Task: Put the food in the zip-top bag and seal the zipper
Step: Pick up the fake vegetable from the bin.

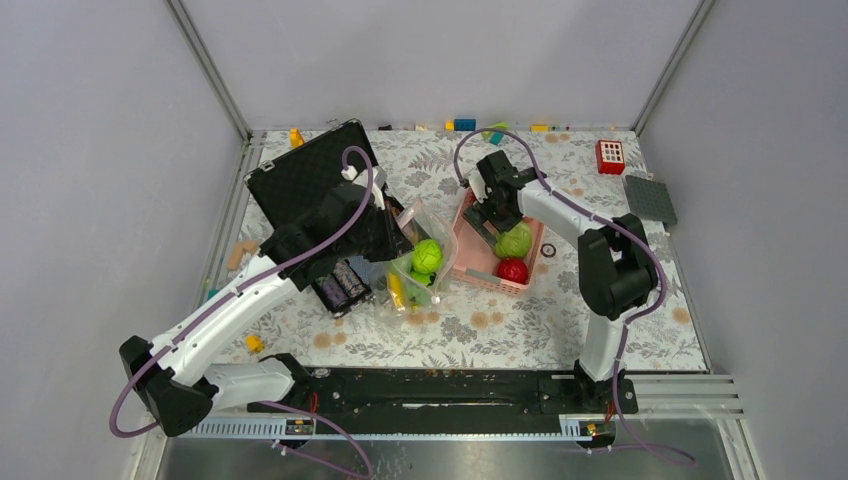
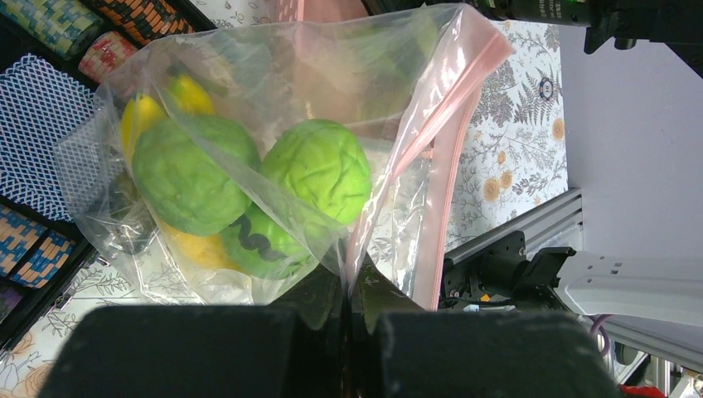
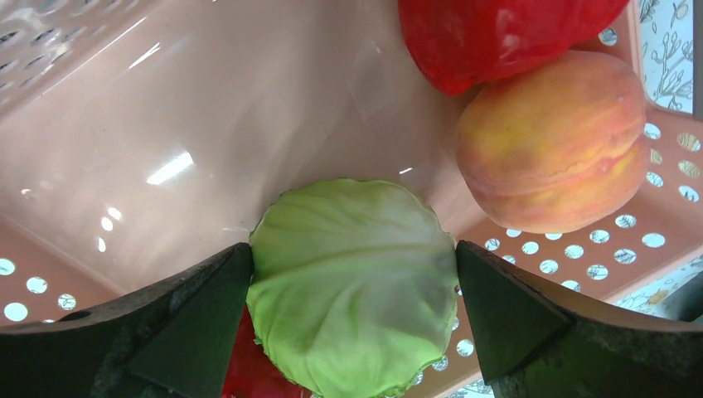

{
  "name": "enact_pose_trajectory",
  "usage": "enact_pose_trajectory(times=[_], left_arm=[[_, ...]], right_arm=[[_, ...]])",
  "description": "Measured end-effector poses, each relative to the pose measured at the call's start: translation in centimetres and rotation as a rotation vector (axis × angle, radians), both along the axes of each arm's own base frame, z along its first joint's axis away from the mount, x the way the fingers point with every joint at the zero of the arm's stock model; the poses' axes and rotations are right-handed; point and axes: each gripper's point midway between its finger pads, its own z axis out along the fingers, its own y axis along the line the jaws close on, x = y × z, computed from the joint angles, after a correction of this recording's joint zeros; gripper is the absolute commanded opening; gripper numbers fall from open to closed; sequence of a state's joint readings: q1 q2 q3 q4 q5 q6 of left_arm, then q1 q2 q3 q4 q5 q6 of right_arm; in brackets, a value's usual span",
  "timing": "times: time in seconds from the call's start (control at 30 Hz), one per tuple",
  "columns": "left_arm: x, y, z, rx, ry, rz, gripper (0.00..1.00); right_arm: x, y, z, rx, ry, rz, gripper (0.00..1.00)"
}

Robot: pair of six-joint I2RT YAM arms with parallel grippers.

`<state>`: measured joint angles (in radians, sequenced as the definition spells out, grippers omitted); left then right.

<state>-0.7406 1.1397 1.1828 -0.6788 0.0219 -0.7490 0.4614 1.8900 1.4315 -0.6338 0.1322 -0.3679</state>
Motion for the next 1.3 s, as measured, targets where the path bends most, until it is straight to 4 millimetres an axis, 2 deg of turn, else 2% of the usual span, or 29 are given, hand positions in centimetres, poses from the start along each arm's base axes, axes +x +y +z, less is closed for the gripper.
enact_pose_trajectory(times=[0.33,0.53,0.7,0.83,0.87,0.97,1.07,1.13,1.23,1.3], left_arm=[[0.0,0.0,-0.1,0.003,0.002,0.000,0.00],[0.0,0.0,-0.2,0.004,0.003,0.000,0.00],[0.1,-0.1,-0.3,0.007,0.006,-0.001,0.00],[0.1,-0.1,-0.4,0.013,0.006,-0.004,0.00],[0.2,-0.1,-0.5,0.015,0.007,-0.005,0.00],[0.2,-0.2,-0.8,0.021,0.014,-0.005,0.00],[0.3,-0.2,-1.0,0.025,0.018,-0.005,0.00],[0.3,-0.3,-1.1,0.028,0.021,-0.005,0.00],[0.4,-0.3,-1.2,0.031,0.023,-0.006,0.00],[0.4,-0.4,-1.3,0.032,0.025,-0.006,0.00]], right_arm=[[-0.3,-0.3,0.0,0.035,-0.003,-0.178,1.00],[-1.1,-0.4,0.0,0.059,0.000,-0.252,1.00],[-1.6,-0.5,-0.5,0.078,-0.004,-0.298,0.77],[-1.5,-0.5,-0.7,0.095,-0.028,-0.343,0.41],[-1.5,-0.6,-0.7,0.097,-0.032,-0.349,0.35],[-1.8,-0.7,-0.6,0.114,-0.047,-0.386,0.23],[-2.2,-0.9,-0.2,0.133,-0.061,-0.404,0.07],[-2.6,-1.0,0.0,0.145,-0.065,-0.417,0.00],[-3.2,-1.2,0.8,0.172,-0.086,-0.436,0.00],[-3.4,-1.2,2.1,0.205,-0.120,-0.442,0.00]])
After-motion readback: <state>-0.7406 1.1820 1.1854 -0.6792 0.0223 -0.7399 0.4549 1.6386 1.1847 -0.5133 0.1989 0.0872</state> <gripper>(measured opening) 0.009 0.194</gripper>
